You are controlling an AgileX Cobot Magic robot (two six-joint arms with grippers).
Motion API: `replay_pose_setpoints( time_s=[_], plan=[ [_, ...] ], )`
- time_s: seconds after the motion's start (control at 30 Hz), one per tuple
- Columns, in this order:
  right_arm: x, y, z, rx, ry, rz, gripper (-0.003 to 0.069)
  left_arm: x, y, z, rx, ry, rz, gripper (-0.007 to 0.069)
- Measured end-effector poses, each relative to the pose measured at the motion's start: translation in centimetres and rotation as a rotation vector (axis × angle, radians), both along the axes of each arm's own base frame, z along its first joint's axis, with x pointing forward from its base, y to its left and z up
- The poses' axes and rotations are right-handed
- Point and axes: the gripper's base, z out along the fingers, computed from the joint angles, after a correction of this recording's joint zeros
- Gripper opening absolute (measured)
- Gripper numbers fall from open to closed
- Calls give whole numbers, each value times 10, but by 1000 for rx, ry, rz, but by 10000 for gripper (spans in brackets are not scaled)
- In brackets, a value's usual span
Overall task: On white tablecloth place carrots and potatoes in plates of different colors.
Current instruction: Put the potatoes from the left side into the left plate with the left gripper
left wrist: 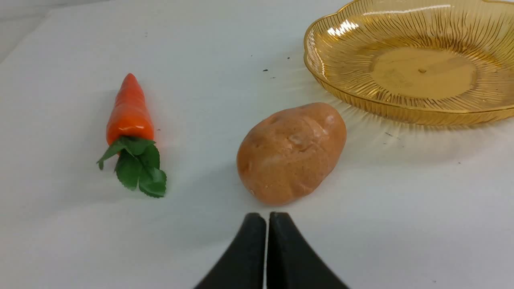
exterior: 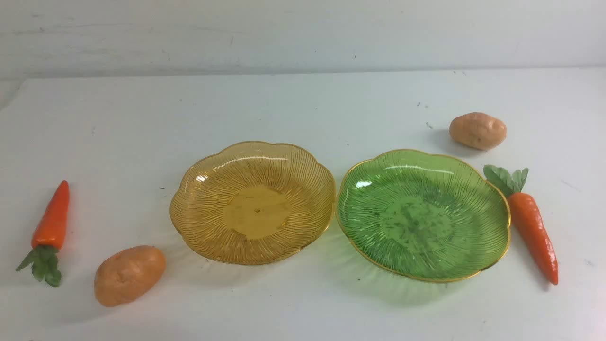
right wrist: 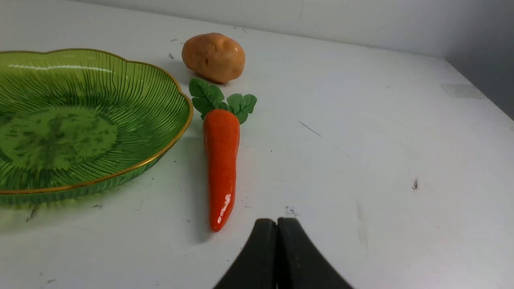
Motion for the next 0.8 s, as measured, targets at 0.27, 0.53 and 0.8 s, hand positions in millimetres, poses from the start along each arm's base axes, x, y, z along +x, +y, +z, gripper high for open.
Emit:
replay_pose_setpoints(
  time_s=[0.27, 0.53, 0.8],
  plan=[
    [0, 0, 0, 0, 0, 0, -18, 0, 0, 0, 0, 0, 0, -3],
    [0, 0, 0, 0, 0, 0, -18, 0, 0, 0, 0, 0, 0, -3],
    [0, 0, 0, 0, 0, 0, -18, 1, -2, 3, -128, -27, 11, -3]
  ],
)
